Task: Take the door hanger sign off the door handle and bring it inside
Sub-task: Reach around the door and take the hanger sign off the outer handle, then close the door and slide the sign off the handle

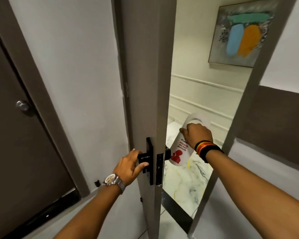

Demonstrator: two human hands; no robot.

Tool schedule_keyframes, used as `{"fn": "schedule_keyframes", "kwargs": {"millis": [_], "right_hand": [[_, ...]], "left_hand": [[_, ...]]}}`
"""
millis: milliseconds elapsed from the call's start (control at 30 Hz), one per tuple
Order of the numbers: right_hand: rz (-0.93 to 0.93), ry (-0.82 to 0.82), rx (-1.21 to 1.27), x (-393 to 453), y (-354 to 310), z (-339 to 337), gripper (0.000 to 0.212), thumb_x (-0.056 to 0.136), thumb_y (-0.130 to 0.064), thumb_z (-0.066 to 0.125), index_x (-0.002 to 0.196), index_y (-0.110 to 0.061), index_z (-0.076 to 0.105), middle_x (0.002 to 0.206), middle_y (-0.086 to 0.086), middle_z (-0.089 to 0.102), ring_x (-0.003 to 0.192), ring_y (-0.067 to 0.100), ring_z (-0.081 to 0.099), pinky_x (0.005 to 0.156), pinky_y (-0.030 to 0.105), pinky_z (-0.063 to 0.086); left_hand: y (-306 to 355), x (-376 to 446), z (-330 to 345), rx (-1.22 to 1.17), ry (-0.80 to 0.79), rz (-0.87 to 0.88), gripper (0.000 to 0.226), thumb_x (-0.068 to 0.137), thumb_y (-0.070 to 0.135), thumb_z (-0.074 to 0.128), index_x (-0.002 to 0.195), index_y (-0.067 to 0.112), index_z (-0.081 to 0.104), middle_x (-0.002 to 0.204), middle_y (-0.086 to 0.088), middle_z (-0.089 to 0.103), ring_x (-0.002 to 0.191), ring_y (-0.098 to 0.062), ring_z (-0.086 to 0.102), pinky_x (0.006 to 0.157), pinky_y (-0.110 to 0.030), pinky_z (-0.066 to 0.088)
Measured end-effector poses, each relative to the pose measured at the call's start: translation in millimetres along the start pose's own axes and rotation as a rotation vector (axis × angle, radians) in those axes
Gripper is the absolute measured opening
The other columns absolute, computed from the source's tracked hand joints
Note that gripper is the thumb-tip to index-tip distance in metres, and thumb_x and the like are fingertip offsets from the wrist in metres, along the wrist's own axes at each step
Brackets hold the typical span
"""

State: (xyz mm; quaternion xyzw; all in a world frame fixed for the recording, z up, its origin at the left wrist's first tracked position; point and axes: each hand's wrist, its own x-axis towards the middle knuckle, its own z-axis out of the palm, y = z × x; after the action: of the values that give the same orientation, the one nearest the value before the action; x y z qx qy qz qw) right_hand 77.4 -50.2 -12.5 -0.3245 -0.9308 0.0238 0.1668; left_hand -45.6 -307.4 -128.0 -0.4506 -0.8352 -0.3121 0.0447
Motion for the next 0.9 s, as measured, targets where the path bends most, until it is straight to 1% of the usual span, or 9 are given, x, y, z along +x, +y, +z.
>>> {"fn": "schedule_keyframes", "kwargs": {"millis": [33, 100, 200, 300, 400, 533, 667, 800, 900], "right_hand": [[0.007, 0.013, -0.025, -1.1, 3.3, -5.8, 0.046, 0.101, -0.047, 0.046, 0.068, -0.014, 0.047, 0.075, 0.009, 0.062, 0.062, 0.030, 0.049, 0.060, 0.033, 0.038], [0.032, 0.019, -0.069, -4.7, 14.4, -17.2, 0.045, 0.100, -0.045, 0.049, 0.068, -0.015, 0.045, 0.078, 0.010, 0.065, 0.064, 0.031, 0.051, 0.060, 0.033, 0.037], [0.098, 0.013, -0.117, -10.9, 38.1, -36.8, 0.035, 0.100, -0.041, 0.053, 0.078, -0.014, 0.058, 0.092, 0.012, 0.071, 0.083, 0.034, 0.066, 0.065, 0.033, 0.039], [0.159, 0.010, -0.185, -17.6, 66.9, -59.3, 0.035, 0.100, -0.040, 0.055, 0.094, -0.009, 0.070, 0.098, 0.013, 0.070, 0.092, 0.033, 0.067, 0.067, 0.033, 0.042], [0.209, 0.035, -0.219, -27.1, 95.1, -82.8, 0.034, 0.098, -0.042, 0.059, 0.084, -0.011, 0.062, 0.098, 0.014, 0.068, 0.089, 0.033, 0.067, 0.066, 0.034, 0.045], [0.264, 0.087, -0.212, -34.2, 122.3, -111.2, 0.035, 0.094, -0.045, 0.063, 0.087, -0.010, 0.065, 0.090, 0.010, 0.067, 0.081, 0.031, 0.067, 0.067, 0.035, 0.050], [0.323, 0.152, -0.227, -37.1, 145.0, -127.4, 0.038, 0.092, -0.045, 0.066, 0.076, -0.013, 0.055, 0.080, 0.007, 0.055, 0.070, 0.027, 0.059, 0.063, 0.034, 0.049], [0.351, 0.170, -0.227, -37.7, 158.1, -132.3, 0.038, 0.090, -0.047, 0.068, 0.084, -0.010, 0.060, 0.086, 0.009, 0.061, 0.075, 0.029, 0.065, 0.065, 0.036, 0.051], [0.354, 0.201, -0.216, -36.0, 162.8, -129.9, 0.040, 0.089, -0.049, 0.069, 0.083, -0.011, 0.058, 0.081, 0.007, 0.055, 0.068, 0.027, 0.059, 0.063, 0.035, 0.050]], "left_hand": [[10.0, 3.8, 6.6, -0.004, 0.020, -0.006, 0.081, 0.085, 0.086, 0.025, 0.117, 0.020, 0.059, 0.098, 0.001, 0.068, 0.086, -0.024, 0.070, 0.071, -0.039, 0.057], [30.0, 13.6, 17.3, 0.013, 0.049, -0.010, 0.077, 0.084, 0.087, 0.025, 0.108, 0.022, 0.058, 0.084, 0.008, 0.059, 0.068, -0.017, 0.061, 0.062, -0.033, 0.051], [53.2, 30.0, 33.0, 0.059, 0.030, -0.019, 0.079, 0.082, 0.089, 0.022, 0.104, 0.022, 0.057, 0.085, 0.003, 0.063, 0.069, -0.021, 0.063, 0.064, -0.036, 0.053], [72.5, 45.0, 48.7, 0.062, 0.028, -0.027, 0.077, 0.082, 0.090, 0.021, 0.097, 0.023, 0.056, 0.081, 0.001, 0.063, 0.068, -0.024, 0.063, 0.066, -0.040, 0.054], [92.4, 62.5, 65.0, 0.065, 0.015, -0.023, 0.077, 0.080, 0.092, 0.021, 0.091, 0.023, 0.053, 0.080, -0.002, 0.064, 0.073, -0.029, 0.063, 0.066, -0.040, 0.053], [115.4, 85.7, 84.8, 0.083, -0.010, -0.011, 0.082, 0.079, 0.093, 0.019, 0.091, 0.020, 0.053, 0.085, -0.009, 0.067, 0.077, -0.034, 0.065, 0.066, -0.040, 0.053], [138.6, 109.2, 102.9, 0.078, -0.059, 0.005, 0.075, 0.085, 0.085, 0.029, 0.093, 0.015, 0.054, 0.088, -0.013, 0.068, 0.087, -0.039, 0.065, 0.070, -0.042, 0.053], [159.0, 133.7, 120.5, 0.056, -0.117, -0.004, 0.077, 0.090, 0.079, 0.033, 0.103, 0.007, 0.058, 0.099, -0.021, 0.069, 0.112, -0.050, 0.059, 0.091, -0.053, 0.053], [170.5, 153.1, 134.7, 0.098, -0.148, -0.006, 0.082, 0.091, 0.078, 0.029, 0.108, 0.004, 0.058, 0.104, -0.025, 0.069, 0.121, -0.052, 0.055, 0.108, -0.057, 0.042]]}}
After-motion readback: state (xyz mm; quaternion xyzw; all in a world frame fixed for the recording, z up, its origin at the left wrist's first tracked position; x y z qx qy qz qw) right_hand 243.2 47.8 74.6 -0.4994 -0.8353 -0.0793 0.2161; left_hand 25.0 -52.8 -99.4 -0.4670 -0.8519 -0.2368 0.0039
